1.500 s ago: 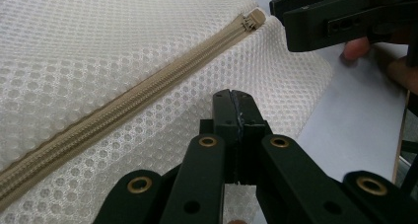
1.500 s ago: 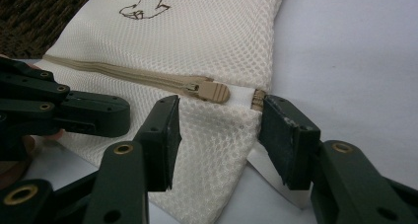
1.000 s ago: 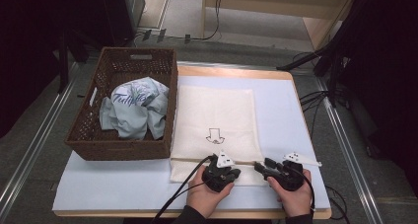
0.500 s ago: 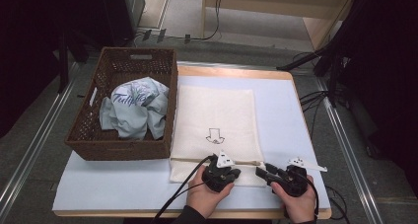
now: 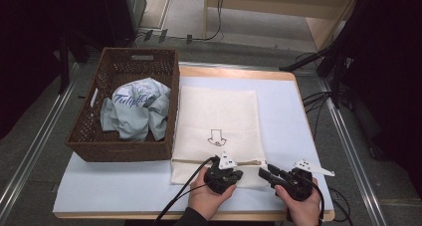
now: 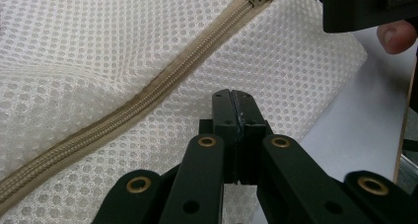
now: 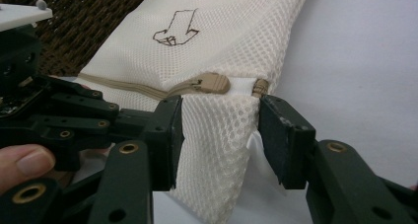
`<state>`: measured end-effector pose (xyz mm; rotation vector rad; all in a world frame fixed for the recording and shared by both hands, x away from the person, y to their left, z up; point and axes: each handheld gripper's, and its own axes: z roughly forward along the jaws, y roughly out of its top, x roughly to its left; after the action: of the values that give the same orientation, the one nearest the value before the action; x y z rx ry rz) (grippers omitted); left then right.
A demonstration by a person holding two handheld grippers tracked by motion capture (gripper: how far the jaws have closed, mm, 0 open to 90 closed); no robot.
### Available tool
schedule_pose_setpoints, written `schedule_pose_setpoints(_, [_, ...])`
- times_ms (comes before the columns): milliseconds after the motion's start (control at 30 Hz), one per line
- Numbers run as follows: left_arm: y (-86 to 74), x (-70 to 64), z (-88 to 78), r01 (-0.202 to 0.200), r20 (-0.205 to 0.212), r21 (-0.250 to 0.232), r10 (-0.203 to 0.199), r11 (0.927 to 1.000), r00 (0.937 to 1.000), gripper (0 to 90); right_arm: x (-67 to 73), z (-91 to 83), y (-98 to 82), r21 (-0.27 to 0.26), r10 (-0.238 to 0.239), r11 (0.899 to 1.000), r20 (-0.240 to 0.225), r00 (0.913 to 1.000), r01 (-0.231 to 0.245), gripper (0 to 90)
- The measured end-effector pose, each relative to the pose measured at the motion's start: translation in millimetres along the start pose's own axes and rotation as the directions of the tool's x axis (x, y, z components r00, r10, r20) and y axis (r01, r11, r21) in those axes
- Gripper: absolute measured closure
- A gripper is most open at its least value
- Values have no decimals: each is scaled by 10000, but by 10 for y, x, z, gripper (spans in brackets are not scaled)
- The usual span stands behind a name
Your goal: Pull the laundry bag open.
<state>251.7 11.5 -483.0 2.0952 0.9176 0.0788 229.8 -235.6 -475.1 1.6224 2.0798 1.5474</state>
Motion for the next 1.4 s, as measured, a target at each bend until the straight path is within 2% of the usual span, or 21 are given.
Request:
schedule_pose_setpoints(200, [-1,-1,0,22,12,-1,-22,10000,10000,900,33,-20,7,-75,135,9999,-383,9992,-137,576])
schedule_pose_setpoints(400, [-2,-3,0,-22,13,-11,22,10000,10000,900,79,-47,27,-269,-19,9996,-580,9983,3,585])
schedule_pose_setpoints(733, [-3,-7,0,-51,3,-21,51,10000,10000,900,67,49,23,-194,100,9998,-398,9992,-108,605])
schedule_pose_setpoints(867, [-4,-10,1,-59,-25,-37,58,10000,10000,899,51,117,25,-285,22,9996,-101,9999,-25,619])
schedule_pose_setpoints(1000, [-4,-10,1,-56,-16,-40,56,10000,10000,898,32,164,31,-274,28,9996,-27,10000,-29,630])
schedule_pose_setpoints(1133, [-3,-4,0,-33,53,-38,33,10000,10000,889,55,141,36,-363,-144,9992,12,9999,144,733])
schedule_pose_setpoints(1233, [1,18,-4,175,185,-19,-175,9998,9997,877,73,116,35,-526,-309,9981,-50,9995,306,816])
schedule_pose_setpoints(1300, [3,43,-8,392,401,-57,-389,9992,9984,860,93,111,30,-586,-429,9974,-75,9991,424,843])
schedule_pose_setpoints(1400, [4,60,-31,623,487,-264,-609,9977,9970,812,137,105,18,-742,-681,9949,118,9976,688,860])
